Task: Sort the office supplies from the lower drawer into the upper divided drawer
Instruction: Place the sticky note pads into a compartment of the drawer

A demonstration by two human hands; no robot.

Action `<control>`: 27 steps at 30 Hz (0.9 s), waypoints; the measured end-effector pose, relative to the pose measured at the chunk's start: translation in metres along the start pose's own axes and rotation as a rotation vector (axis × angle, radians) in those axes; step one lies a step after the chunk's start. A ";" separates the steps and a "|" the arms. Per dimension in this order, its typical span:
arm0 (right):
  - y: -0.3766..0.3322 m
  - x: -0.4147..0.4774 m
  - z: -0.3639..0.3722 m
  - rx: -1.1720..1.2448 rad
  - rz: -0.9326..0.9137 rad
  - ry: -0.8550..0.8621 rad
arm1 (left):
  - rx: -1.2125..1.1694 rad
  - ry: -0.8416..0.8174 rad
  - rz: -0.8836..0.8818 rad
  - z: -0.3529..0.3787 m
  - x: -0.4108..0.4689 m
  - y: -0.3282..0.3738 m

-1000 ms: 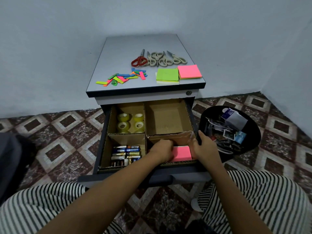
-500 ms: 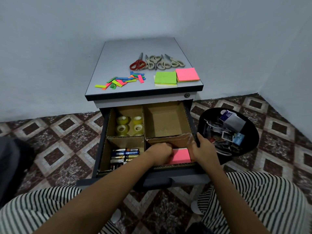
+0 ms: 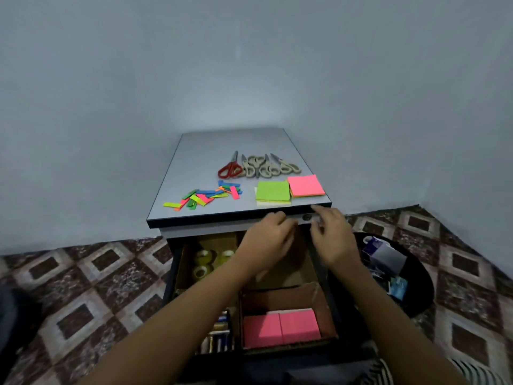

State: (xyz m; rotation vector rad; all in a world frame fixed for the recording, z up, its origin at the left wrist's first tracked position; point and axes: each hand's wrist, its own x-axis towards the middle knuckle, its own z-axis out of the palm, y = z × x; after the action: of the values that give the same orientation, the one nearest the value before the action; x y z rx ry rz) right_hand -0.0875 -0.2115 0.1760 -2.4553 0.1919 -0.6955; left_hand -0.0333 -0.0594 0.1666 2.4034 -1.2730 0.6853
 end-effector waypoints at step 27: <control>0.021 0.086 0.014 -0.734 -0.264 -0.185 | 0.286 -0.273 -0.112 0.003 0.047 -0.048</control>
State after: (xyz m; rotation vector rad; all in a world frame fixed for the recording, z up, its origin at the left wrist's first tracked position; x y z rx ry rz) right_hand -0.0060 -0.2460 0.1920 -3.2752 0.0503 -0.5614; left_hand 0.0305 -0.0661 0.1870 2.8597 -1.1949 0.5527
